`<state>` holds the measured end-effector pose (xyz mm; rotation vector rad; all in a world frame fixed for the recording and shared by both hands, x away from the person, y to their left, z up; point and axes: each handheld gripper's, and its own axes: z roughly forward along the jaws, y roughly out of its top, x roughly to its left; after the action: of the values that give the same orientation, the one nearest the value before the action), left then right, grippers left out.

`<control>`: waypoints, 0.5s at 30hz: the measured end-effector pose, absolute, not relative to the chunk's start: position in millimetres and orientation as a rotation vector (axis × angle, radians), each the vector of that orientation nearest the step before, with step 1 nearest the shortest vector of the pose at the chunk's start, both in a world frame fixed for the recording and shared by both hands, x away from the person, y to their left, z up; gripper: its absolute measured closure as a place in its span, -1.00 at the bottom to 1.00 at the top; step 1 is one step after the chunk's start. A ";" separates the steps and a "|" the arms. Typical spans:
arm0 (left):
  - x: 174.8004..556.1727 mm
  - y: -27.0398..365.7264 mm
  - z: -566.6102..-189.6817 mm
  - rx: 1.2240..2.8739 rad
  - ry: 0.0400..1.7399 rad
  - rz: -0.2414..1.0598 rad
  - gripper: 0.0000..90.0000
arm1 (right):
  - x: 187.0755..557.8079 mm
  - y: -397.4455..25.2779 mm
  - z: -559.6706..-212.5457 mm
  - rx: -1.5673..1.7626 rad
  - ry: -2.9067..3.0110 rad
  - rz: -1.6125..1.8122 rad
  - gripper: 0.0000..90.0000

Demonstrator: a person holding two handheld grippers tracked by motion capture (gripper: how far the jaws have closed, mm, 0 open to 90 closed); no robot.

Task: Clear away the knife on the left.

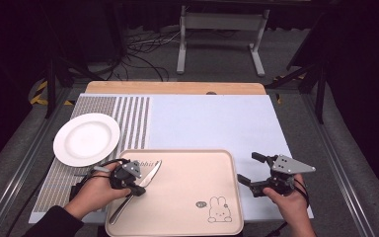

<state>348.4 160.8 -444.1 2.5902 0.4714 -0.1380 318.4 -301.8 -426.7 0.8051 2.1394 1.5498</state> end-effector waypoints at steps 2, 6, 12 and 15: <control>348.4 162.6 -444.4 2.586 0.479 -0.142 1.00 | 318.4 -301.8 -426.8 0.804 2.140 1.548 -0.87; 347.6 168.3 -444.2 2.585 0.500 -0.133 1.00 | 318.4 -301.0 -427.0 0.802 2.144 1.541 -0.87; 347.4 175.7 -444.7 2.574 0.531 -0.138 1.00 | 318.7 -301.7 -427.2 0.806 2.144 1.536 -0.87; 347.1 178.9 -444.7 2.572 0.542 -0.138 1.00 | 318.7 -301.6 -427.3 0.804 2.144 1.537 -0.87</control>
<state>347.1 178.9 -444.7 2.5718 0.5423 -0.1383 318.7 -301.6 -427.3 0.8042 2.1445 1.5373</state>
